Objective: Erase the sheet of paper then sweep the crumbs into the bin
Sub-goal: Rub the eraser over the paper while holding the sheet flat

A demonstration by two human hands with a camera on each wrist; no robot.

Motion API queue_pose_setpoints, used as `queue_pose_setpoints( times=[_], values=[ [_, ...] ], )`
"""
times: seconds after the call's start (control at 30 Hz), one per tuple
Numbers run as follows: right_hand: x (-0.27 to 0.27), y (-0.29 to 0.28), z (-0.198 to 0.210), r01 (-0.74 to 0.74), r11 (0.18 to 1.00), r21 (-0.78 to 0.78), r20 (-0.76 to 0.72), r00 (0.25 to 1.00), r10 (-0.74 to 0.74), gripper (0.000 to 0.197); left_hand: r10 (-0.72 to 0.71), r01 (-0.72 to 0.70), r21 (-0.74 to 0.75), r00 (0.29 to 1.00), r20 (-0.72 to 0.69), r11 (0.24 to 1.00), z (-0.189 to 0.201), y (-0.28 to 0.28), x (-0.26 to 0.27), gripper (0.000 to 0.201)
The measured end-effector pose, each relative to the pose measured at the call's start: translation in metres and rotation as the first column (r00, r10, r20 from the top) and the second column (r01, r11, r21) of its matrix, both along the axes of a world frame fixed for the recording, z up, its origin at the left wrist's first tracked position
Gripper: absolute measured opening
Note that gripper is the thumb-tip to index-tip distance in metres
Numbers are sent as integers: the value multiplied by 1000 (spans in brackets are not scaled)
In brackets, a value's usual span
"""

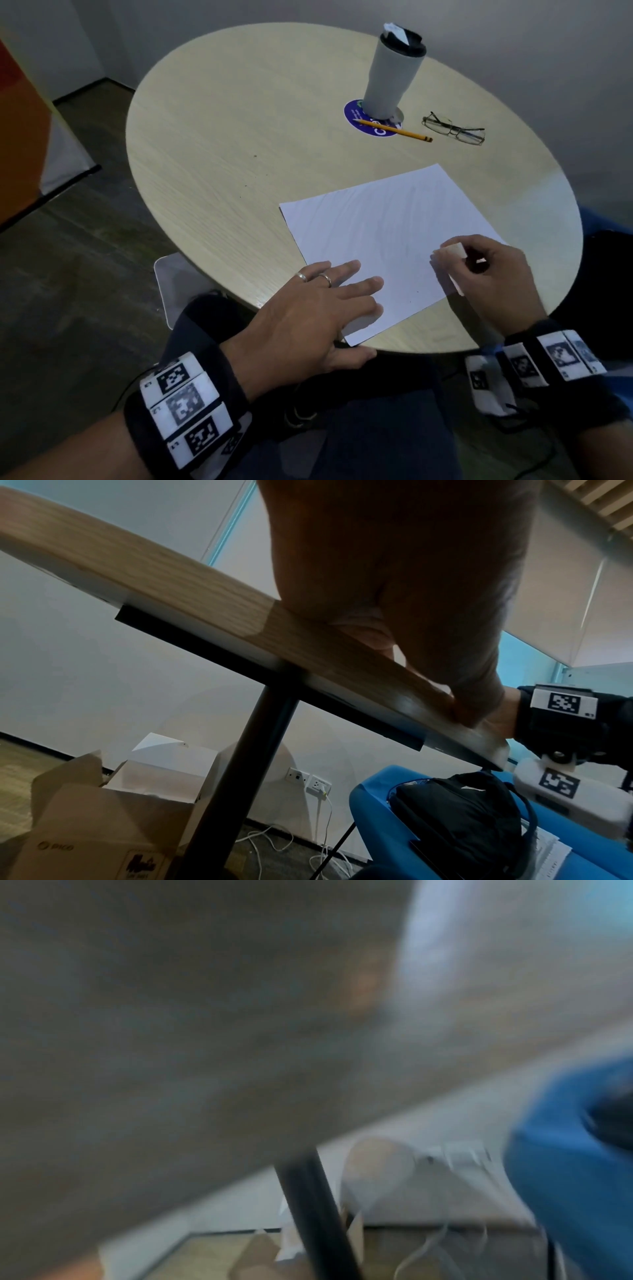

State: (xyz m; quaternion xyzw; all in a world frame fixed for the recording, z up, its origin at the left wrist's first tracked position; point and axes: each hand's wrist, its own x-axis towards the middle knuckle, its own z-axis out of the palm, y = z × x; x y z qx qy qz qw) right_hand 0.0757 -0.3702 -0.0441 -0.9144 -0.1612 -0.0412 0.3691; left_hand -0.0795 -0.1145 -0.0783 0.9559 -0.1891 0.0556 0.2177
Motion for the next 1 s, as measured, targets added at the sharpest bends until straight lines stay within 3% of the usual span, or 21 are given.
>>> queue_pose_setpoints(
  times=[0.13,0.2,0.33,0.43,0.57,0.67,0.8,0.87,1.0],
  values=[
    [6,-11,-8,126,929,348,-196,979,-59,14,7,-7,4,1000,-15,1000,3,0,-2,51],
    [6,-8,-11,165,888,428,-245,968,-61,13,34,-33,25,998,-48,999,12,-3,-2,61],
    [11,-7,-17,122,986,115,-78,990,-114,14,163,-134,138,959,-233,981,43,-30,7,94],
    [13,-7,-15,111,994,-3,-21,994,-111,17,132,-42,249,925,-357,968,54,-61,25,111],
    [18,-11,-17,108,984,139,-101,990,-94,22,38,123,370,916,-399,921,51,-98,58,113],
    [16,-11,-11,166,953,253,-216,970,-112,18,-26,198,338,893,-450,920,43,-113,71,109],
    [17,-15,-8,132,981,143,-154,982,-109,22,-9,211,369,877,-480,905,44,-94,70,102],
    [20,-16,-10,134,983,127,-141,983,-116,22,74,156,434,881,-468,887,47,-70,65,105],
    [23,-13,-9,122,992,37,-155,981,-114,24,390,-58,633,830,-399,772,58,-44,63,126]
  ],
)
